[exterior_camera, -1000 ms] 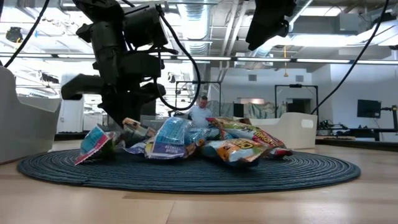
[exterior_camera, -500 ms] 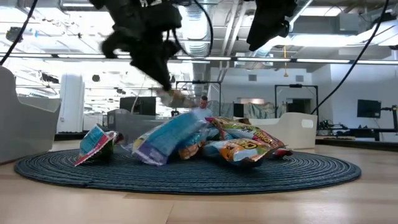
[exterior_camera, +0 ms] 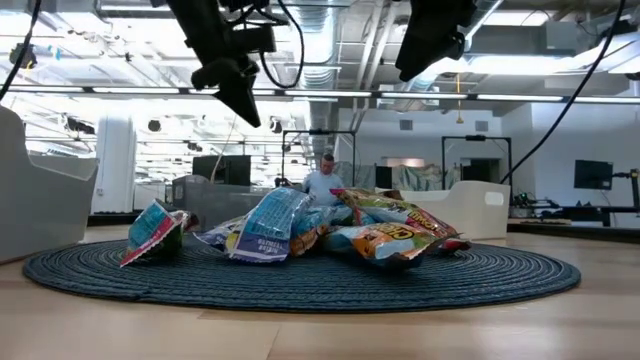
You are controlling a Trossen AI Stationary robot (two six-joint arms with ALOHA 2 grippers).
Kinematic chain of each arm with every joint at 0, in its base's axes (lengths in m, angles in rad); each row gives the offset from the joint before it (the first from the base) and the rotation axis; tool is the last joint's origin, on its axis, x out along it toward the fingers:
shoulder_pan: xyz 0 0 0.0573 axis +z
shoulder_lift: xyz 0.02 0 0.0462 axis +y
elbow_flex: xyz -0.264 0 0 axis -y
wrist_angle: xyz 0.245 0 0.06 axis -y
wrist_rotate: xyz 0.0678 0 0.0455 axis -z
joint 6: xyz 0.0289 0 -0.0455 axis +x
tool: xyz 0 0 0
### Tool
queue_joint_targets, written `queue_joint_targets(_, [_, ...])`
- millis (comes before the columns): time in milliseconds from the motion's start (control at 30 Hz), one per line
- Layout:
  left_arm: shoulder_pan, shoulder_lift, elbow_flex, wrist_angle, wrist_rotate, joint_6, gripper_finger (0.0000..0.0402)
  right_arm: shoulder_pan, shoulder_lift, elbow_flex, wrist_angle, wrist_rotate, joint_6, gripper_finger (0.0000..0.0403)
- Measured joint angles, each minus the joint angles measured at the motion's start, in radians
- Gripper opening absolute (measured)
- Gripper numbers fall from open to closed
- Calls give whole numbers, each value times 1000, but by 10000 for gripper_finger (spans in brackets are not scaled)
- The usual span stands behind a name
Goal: Pick and place Granola Bars by type
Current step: Put the yellow granola bar into the black bin
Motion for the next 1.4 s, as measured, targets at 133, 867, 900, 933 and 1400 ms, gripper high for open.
queue_joint_targets(133, [-5, 17, 0, 22, 186, 126, 1, 0, 0, 0, 0, 20, -3, 134])
queue_joint_targets(867, [-55, 357, 41, 145, -63, 495, 200, 36, 8, -113, 133, 49, 70, 134])
queue_joint_targets(900, [-49, 361, 54, 143, -49, 493, 199, 39, 9, -116, 139, 49, 70, 134])
queue_joint_targets(933, [-42, 362, 65, 139, -32, 493, 198, 40, 9, -118, 147, 49, 70, 134])
queue_joint_targets(1400, [22, 402, 112, 87, 156, 658, 193, 39, 8, -120, 165, 49, 70, 134])
